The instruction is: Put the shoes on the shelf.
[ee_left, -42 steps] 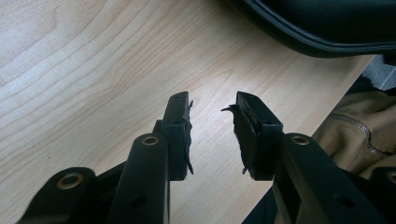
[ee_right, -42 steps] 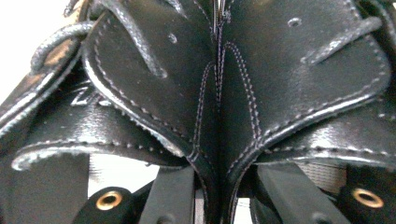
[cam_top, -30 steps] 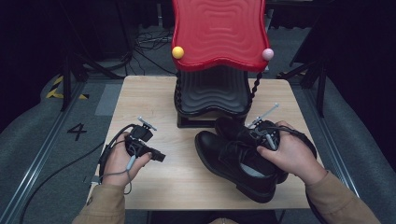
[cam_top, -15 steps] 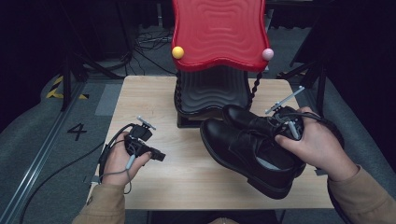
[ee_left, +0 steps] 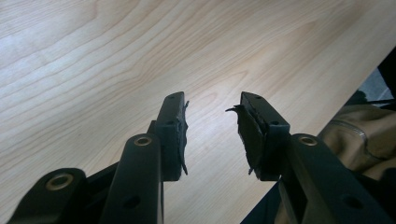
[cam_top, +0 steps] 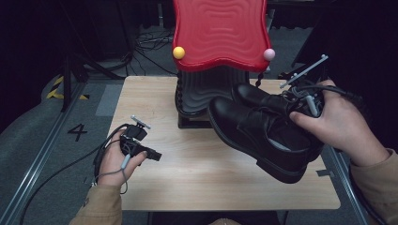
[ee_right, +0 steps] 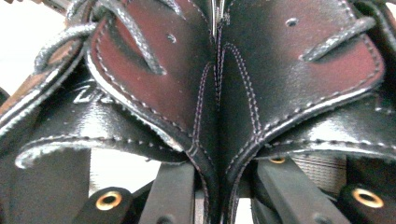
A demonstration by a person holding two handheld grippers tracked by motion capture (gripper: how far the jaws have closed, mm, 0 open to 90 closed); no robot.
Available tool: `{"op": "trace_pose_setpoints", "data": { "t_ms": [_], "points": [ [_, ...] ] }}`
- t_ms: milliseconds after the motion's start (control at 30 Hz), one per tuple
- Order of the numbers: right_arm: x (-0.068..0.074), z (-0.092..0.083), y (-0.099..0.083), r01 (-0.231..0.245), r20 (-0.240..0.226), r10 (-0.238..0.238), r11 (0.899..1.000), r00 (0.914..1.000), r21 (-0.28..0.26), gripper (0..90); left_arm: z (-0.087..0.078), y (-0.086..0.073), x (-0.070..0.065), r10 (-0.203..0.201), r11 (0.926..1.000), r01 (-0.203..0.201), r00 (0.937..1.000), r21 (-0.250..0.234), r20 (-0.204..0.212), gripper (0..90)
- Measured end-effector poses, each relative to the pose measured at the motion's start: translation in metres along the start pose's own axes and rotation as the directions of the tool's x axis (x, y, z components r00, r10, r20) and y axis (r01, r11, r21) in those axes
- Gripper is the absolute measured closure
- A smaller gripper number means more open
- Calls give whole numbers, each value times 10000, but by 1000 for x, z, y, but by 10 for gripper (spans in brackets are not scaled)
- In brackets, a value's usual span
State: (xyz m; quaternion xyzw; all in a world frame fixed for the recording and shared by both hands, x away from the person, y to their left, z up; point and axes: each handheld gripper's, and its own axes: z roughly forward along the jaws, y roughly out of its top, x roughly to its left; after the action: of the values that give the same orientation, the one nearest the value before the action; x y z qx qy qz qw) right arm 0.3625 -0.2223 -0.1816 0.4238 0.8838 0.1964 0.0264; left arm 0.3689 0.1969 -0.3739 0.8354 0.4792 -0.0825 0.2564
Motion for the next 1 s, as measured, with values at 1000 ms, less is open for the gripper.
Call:
{"op": "trace_pose_setpoints", "data": {
  "t_ms": [1000],
  "points": [
    [19, -105, 48, -121, -215, 103, 9961, 9997, -875, 814, -9, -26, 11, -595, 9982, 595, 9982, -85, -98, 614]
  ]
}}
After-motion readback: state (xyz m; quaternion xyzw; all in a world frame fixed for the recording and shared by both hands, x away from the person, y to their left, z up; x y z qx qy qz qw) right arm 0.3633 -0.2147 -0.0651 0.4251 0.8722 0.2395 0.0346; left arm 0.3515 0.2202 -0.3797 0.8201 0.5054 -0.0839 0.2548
